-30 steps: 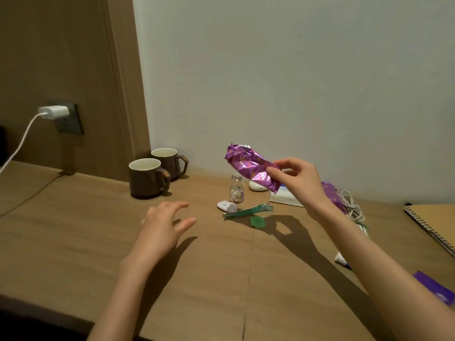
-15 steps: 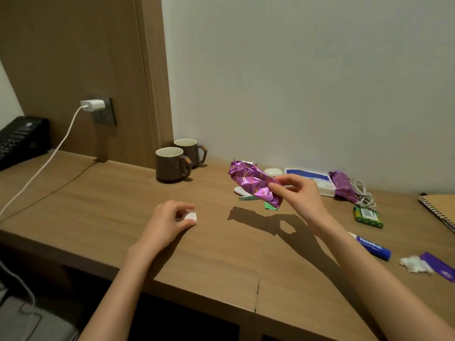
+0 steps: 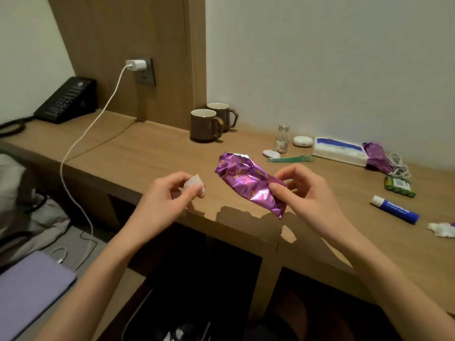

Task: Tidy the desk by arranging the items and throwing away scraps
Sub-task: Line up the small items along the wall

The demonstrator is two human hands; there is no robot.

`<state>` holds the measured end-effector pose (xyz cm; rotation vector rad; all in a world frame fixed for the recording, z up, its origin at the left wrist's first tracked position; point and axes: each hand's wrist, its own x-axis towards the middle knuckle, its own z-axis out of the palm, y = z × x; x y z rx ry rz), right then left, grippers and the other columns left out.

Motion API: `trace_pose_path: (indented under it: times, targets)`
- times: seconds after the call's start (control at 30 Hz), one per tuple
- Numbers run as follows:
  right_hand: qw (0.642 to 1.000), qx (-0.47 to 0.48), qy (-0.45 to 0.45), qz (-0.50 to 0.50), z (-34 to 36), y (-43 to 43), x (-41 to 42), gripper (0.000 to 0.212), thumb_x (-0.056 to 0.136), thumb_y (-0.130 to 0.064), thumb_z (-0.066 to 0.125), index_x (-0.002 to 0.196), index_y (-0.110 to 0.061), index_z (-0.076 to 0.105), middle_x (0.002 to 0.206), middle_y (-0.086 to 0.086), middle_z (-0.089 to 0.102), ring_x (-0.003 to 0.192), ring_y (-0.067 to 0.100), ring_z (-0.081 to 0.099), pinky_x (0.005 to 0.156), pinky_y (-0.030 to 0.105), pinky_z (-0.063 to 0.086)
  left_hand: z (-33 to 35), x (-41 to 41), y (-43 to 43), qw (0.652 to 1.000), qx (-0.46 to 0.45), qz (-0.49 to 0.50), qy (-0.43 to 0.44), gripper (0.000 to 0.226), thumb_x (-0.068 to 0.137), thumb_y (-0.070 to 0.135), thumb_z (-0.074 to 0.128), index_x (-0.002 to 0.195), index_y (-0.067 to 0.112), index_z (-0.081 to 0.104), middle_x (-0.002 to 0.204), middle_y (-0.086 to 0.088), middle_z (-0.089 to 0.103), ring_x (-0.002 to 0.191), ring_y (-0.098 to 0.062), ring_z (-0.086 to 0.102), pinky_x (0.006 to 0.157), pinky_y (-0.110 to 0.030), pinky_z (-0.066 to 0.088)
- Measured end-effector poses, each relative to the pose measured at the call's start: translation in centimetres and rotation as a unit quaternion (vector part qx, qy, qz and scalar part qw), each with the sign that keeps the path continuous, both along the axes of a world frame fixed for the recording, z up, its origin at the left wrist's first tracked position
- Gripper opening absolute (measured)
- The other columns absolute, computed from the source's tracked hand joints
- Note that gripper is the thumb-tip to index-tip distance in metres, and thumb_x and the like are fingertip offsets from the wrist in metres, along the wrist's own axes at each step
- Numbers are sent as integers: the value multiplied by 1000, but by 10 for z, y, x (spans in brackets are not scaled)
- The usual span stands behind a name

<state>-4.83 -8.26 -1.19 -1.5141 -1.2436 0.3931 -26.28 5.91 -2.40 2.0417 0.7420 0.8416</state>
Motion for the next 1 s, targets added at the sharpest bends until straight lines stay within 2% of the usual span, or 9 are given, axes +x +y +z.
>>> trace_pose_path:
  times: [0.13, 0.23, 0.3, 0.4, 0.5, 0.57, 0.8, 0.9, 1.0]
  targets:
    - [997, -19, -2, 74, -25, -13, -41, 9, 85, -16, 69, 86, -22, 62, 81, -9, 66, 71, 12, 63, 59, 24, 52, -26, -45, -14, 997, -79, -20, 9, 9, 89, 19, 60, 88, 15, 69, 82, -1, 73, 63, -12, 65, 54, -18, 48]
    - [992, -48, -21, 119, -51, -16, -63, 7, 86, -17, 68, 88, -21, 63, 81, -7, 66, 69, 12, 61, 60, 27, 48, -61, -72, -9, 987, -115, -57, 92, 8, 86, 16, 63, 88, 15, 70, 83, -1, 73, 69, -13, 68, 61, -20, 50]
    - [988, -70, -33, 131, -71, -14, -75, 5, 87, -18, 67, 90, -17, 63, 86, -5, 66, 76, 11, 63, 67, 29, 50, -90, -88, 0, 972, -168, -75, 147, 13, 82, 28, 66, 86, 18, 72, 82, 1, 74, 71, -9, 67, 62, -18, 50]
    - [984, -111, -52, 131, -107, -4, -88, 6, 88, -20, 67, 91, -17, 62, 88, -8, 65, 82, 7, 62, 71, 20, 48, -144, -101, 18, 942, -261, -67, 200, 45, 68, 57, 70, 90, 17, 71, 76, 3, 71, 65, -4, 63, 55, -16, 44]
    - [977, -166, -59, 122, -151, 12, -93, 7, 86, -24, 66, 90, -20, 62, 89, -8, 65, 84, 5, 62, 76, 25, 49, -203, -103, 34, 914, -334, -13, 231, 12, 92, 21, 58, 89, 10, 63, 66, 8, 63, 52, 1, 54, 49, -12, 41]
    - [971, -205, -62, 108, -183, 26, -93, 8, 85, -25, 66, 90, -22, 61, 89, -8, 65, 83, 6, 62, 78, 30, 51, -239, -101, 43, 895, -362, 25, 260, 11, 96, 8, 48, 93, 9, 58, 73, 4, 62, 50, -1, 54, 47, -12, 43]
    - [894, -440, -38, 73, -288, 79, -99, 21, 94, -38, 52, 102, -20, 58, 95, 3, 65, 86, 17, 61, 77, 33, 48, -319, -84, 53, 846, -454, 134, 245, 28, 95, 1, 44, 121, -1, 50, 80, -7, 62, 54, -12, 54, 43, -15, 46]
    - [874, -484, -12, 44, -319, 92, -106, 32, 95, -44, 48, 111, -17, 55, 98, 7, 65, 86, 19, 61, 70, 28, 43, -339, -79, 52, 826, -485, 163, 237, 35, 94, 1, 46, 129, 0, 46, 81, -6, 60, 55, -12, 55, 45, -17, 48]
    - [862, -503, 40, 38, -344, 99, -116, 41, 93, -50, 49, 115, -17, 55, 107, 9, 67, 99, 25, 64, 82, 35, 51, -344, -77, 48, 807, -516, 150, 244, 56, 94, 11, 52, 145, 11, 29, 85, -4, 59, 68, -12, 59, 58, -21, 50]
